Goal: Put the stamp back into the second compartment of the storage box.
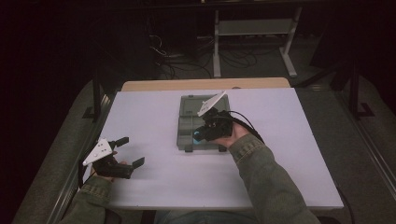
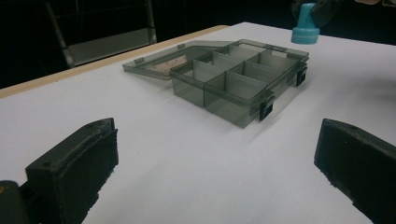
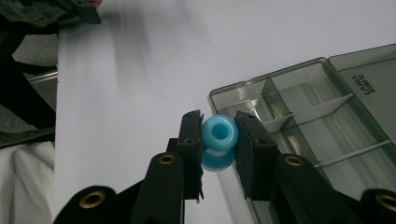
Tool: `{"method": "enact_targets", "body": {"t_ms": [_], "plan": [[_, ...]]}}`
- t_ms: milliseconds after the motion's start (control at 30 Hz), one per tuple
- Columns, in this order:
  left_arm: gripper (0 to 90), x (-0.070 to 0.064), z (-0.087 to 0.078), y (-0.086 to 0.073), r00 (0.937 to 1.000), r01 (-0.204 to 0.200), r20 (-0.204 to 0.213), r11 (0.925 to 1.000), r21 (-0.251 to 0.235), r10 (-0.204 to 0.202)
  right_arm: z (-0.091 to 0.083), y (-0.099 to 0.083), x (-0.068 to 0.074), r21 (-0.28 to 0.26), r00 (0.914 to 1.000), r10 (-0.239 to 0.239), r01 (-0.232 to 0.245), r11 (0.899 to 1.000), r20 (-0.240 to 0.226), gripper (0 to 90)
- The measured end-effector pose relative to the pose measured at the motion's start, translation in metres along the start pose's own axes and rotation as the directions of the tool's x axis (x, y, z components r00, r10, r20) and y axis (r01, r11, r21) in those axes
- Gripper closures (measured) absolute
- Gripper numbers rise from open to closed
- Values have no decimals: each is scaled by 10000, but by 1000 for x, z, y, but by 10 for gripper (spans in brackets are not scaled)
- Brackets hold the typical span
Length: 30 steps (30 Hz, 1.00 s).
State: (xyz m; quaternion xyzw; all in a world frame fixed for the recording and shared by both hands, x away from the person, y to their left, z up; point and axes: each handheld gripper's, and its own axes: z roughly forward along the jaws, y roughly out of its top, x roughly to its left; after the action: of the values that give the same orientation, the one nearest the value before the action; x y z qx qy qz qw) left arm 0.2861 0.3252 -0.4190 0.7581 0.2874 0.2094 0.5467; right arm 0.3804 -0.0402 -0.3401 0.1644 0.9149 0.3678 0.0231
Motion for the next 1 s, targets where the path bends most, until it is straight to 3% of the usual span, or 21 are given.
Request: {"method": "enact_targets", "body": {"t_ms": [567,600,733,1000], "plan": [[0,1,0,0,10000,-56,12,10000,16,56,3,20,-25,105,9997,-58,56,9999,256,715],[0,1,0,0,10000,-60,13,10000,17,60,3,21,-24,210,9994,183,-189,9996,294,715],[0,1,0,0,10000,-51,6,10000,24,51,3,23,-30,92,9993,62,-66,9999,363,715],[0,1,0,0,10000,-55,23,10000,6,55,6,26,-43,90,9984,298,-302,9995,488,715]]}}
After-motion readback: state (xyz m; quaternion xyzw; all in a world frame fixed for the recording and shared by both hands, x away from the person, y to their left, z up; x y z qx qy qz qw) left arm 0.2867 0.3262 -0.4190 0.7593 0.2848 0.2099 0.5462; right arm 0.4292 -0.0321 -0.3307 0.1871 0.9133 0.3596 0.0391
